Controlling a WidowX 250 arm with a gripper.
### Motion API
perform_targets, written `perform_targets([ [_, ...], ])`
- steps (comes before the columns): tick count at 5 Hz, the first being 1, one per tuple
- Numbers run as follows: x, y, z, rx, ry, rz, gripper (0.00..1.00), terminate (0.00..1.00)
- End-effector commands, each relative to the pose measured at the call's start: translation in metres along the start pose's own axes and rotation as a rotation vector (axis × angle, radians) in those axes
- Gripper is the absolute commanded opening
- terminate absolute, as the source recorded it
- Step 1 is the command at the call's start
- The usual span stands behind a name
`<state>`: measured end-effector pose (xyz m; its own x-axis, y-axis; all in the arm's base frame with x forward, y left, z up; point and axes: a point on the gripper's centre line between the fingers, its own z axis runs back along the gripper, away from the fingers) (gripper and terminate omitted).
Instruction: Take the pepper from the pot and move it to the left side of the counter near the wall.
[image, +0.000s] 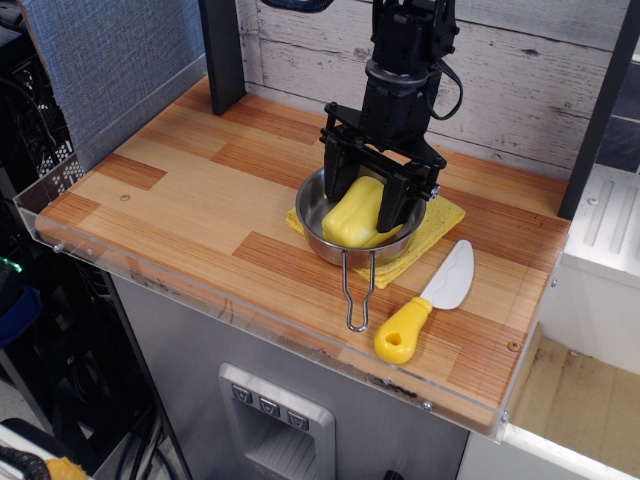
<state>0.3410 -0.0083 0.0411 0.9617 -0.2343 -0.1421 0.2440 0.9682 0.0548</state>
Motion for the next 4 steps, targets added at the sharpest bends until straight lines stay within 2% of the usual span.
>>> perform_targets([
  [1, 0.003, -0.003, 0.018, 0.014, -0.058, -0.025, 0.00, 0.00],
  [3, 0.001, -0.008, 0.044, -0.007, -0.159, -0.035, 0.00, 0.00],
  [4, -0.001, -0.002, 0.054, -0.021, -0.189, -0.018, 0.00, 0.00],
])
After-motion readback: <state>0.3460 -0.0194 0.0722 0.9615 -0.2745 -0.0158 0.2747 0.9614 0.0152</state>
